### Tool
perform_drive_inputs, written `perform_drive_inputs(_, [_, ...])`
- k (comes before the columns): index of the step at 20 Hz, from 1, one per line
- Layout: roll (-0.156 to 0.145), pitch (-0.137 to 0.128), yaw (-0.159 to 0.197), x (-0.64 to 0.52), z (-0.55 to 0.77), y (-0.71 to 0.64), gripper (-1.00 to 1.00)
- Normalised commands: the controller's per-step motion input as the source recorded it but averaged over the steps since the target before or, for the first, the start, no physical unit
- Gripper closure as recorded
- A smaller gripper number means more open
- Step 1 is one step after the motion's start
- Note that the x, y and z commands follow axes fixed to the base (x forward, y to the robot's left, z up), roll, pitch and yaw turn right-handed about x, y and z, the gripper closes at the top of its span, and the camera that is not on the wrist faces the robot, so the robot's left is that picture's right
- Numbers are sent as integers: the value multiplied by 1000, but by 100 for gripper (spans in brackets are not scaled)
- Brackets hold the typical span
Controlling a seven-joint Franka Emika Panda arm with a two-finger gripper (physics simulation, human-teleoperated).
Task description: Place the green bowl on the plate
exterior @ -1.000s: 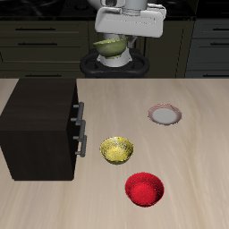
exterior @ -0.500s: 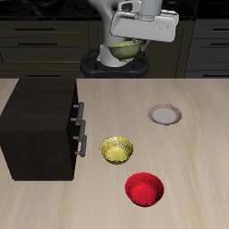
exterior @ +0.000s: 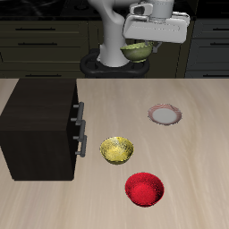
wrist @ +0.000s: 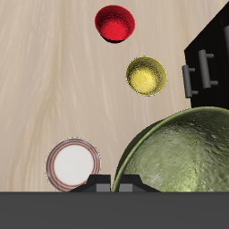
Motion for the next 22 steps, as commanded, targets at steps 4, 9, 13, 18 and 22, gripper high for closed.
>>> perform_drive_inputs(4, [35,-23,-23,-172,-21,434,100])
perform_drive_inputs(9, [19,8,-15,-196,-132,277,100])
perform_drive_inputs(13, [37,-1,-5,-186,-100,208,100])
perform_drive_inputs(18, [17,22,-32,-154,-143,142,100])
perform_drive_inputs(22, [37,-2,-14,-223,-64,219,100])
